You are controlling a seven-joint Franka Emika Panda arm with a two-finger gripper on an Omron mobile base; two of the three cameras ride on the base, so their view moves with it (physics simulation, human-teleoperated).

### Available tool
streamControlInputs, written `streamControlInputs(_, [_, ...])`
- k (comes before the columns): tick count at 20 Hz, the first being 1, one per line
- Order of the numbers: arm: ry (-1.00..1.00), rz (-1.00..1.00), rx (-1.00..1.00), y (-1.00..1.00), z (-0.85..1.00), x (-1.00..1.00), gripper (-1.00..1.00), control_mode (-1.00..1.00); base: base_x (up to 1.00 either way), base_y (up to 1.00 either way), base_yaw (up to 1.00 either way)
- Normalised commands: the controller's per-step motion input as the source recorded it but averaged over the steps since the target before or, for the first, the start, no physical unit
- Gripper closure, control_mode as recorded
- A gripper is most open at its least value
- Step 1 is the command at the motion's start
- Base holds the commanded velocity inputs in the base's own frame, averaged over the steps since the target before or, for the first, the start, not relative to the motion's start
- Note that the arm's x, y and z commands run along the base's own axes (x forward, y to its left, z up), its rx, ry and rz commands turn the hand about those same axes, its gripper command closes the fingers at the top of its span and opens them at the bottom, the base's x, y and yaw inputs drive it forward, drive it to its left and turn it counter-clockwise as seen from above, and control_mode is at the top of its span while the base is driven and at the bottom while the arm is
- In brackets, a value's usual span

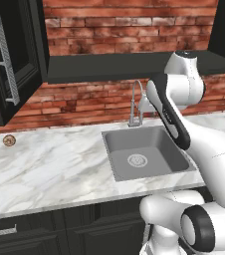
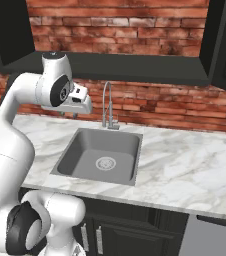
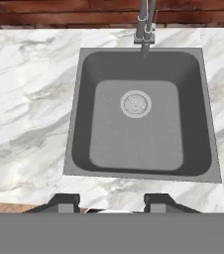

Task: Close all open cabinet doors.

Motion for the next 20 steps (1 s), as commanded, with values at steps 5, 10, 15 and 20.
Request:
streamControlInputs(5, [-0.02,-0.01,0.00,-0.02,0.02,-0.51,-1.00,-1.00,0.00,0.00,0.00])
streamControlInputs(10, [0.00,-0.04,0.00,-0.10,0.24,-0.97,-1.00,-1.00,0.00,0.00,0.00])
streamControlInputs(15, [0.00,0.00,-0.02,-0.32,0.37,-1.00,-1.00,-1.00,0.00,0.00,0.00])
streamControlInputs(20, [0.00,0.00,-0.06,-0.24,0.31,-1.00,-1.00,-1.00,0.00,0.00,0.00])
